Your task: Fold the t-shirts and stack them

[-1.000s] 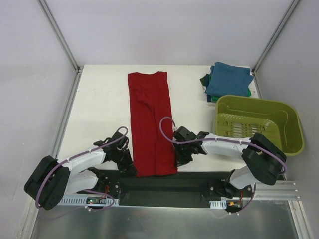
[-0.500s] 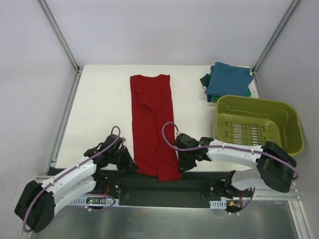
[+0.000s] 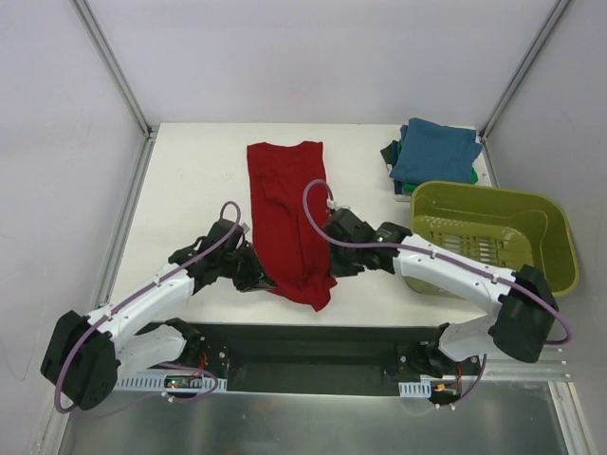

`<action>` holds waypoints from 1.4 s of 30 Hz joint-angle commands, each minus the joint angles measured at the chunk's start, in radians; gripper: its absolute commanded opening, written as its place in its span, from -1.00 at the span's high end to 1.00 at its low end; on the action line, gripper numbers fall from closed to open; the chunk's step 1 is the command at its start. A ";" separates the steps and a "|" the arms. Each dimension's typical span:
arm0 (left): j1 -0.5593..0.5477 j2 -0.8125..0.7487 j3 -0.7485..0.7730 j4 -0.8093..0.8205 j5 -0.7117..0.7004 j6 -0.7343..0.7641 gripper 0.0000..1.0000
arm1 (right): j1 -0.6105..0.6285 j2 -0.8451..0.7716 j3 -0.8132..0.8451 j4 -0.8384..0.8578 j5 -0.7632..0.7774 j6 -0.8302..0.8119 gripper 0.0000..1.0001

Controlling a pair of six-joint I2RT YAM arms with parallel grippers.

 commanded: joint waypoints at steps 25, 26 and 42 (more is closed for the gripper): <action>0.335 0.481 0.412 0.013 0.021 0.239 1.00 | -0.316 0.546 0.616 -0.043 -0.081 -0.347 0.99; 0.340 0.496 0.412 0.013 0.021 0.240 1.00 | -0.319 0.571 0.627 -0.045 -0.081 -0.352 0.99; 0.377 0.623 0.505 0.042 0.055 0.257 1.00 | -0.384 0.665 0.703 -0.008 -0.186 -0.357 0.97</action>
